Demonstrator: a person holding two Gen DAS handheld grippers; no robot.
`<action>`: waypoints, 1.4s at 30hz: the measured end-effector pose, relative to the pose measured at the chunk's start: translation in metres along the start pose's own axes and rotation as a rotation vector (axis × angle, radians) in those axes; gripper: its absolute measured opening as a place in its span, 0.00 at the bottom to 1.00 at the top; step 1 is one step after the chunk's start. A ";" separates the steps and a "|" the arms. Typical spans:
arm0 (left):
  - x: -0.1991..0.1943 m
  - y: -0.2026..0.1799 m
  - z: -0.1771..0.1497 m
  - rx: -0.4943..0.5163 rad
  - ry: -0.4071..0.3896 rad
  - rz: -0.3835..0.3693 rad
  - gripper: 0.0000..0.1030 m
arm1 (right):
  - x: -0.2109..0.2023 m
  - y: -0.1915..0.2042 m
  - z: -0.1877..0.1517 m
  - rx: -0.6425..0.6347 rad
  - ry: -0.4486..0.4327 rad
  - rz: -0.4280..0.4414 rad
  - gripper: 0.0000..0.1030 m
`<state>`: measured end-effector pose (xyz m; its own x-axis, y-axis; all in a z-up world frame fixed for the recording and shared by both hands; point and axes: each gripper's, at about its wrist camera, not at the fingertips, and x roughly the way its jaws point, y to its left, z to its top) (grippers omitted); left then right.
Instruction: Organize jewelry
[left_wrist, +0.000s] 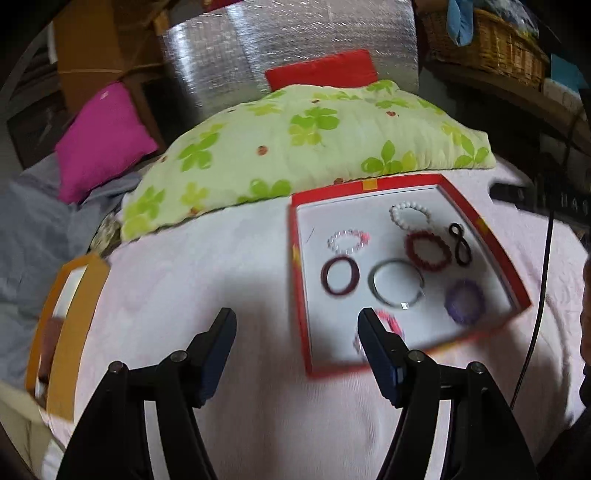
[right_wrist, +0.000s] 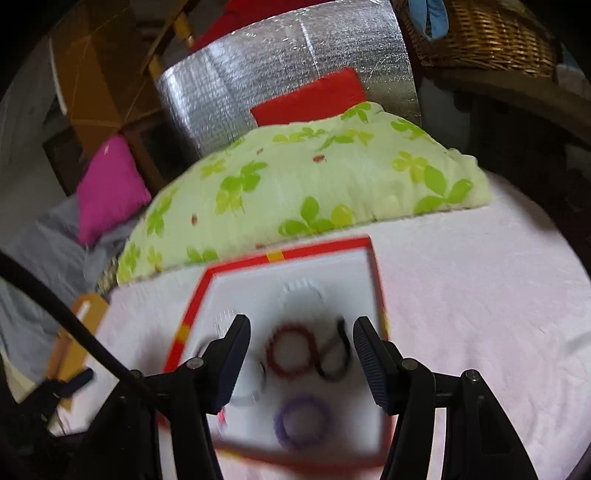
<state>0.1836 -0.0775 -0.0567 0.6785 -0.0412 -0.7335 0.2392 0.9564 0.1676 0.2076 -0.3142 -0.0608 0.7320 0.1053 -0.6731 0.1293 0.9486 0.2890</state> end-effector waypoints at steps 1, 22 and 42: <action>-0.009 0.002 -0.008 -0.023 -0.002 -0.003 0.67 | -0.008 -0.002 -0.010 -0.002 0.004 -0.015 0.60; -0.141 0.018 -0.104 -0.143 -0.095 0.050 0.68 | -0.179 0.094 -0.141 -0.223 -0.062 -0.230 0.63; -0.195 0.016 -0.111 -0.125 -0.188 0.084 0.78 | -0.225 0.120 -0.158 -0.216 -0.113 -0.297 0.64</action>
<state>-0.0218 -0.0221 0.0158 0.8124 -0.0016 -0.5832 0.0963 0.9866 0.1315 -0.0474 -0.1775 0.0181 0.7549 -0.2055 -0.6228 0.2116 0.9752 -0.0653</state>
